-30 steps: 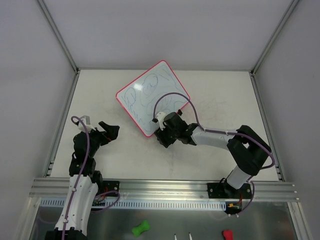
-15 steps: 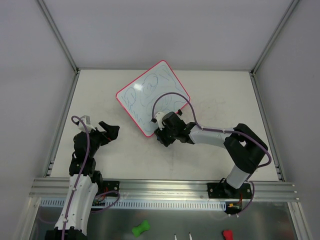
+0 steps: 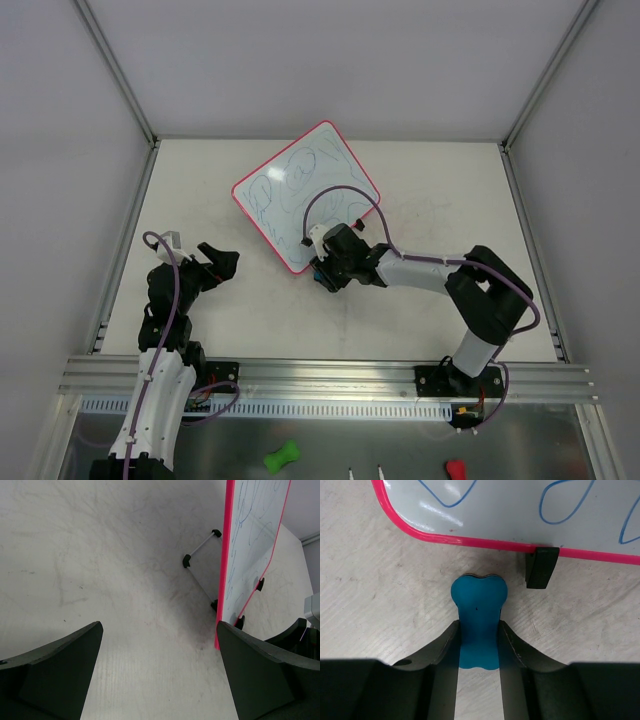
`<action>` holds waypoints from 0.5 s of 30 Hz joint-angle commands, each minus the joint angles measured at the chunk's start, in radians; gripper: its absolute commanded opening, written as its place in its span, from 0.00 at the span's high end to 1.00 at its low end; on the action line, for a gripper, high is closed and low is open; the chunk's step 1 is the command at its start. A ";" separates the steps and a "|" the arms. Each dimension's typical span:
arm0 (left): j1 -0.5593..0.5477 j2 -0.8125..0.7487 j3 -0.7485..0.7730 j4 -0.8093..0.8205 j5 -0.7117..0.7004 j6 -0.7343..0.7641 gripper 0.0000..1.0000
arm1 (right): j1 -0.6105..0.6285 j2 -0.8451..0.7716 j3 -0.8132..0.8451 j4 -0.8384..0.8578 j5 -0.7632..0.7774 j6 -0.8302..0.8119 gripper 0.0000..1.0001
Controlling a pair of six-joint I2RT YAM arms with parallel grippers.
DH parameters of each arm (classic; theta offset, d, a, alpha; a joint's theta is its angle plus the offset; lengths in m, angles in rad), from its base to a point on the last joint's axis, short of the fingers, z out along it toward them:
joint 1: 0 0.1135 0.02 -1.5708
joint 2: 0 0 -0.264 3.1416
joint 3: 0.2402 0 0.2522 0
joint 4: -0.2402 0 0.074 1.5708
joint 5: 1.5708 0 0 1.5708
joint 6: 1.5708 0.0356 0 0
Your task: Erase the whiteboard
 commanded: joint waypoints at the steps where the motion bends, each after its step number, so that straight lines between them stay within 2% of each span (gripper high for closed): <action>1: -0.002 0.007 0.038 0.006 -0.006 0.013 0.01 | 0.009 -0.054 0.002 -0.014 -0.020 -0.006 0.79; 9: -0.004 0.025 0.043 0.011 0.007 0.014 0.01 | 0.042 -0.152 -0.023 -0.040 -0.057 -0.003 0.94; 11: -0.004 0.028 0.044 0.020 0.023 0.021 0.01 | 0.055 -0.171 -0.015 -0.040 -0.057 0.003 1.00; 15: -0.004 0.085 0.061 0.046 0.075 0.016 0.02 | 0.059 -0.198 0.029 -0.040 -0.077 0.033 1.00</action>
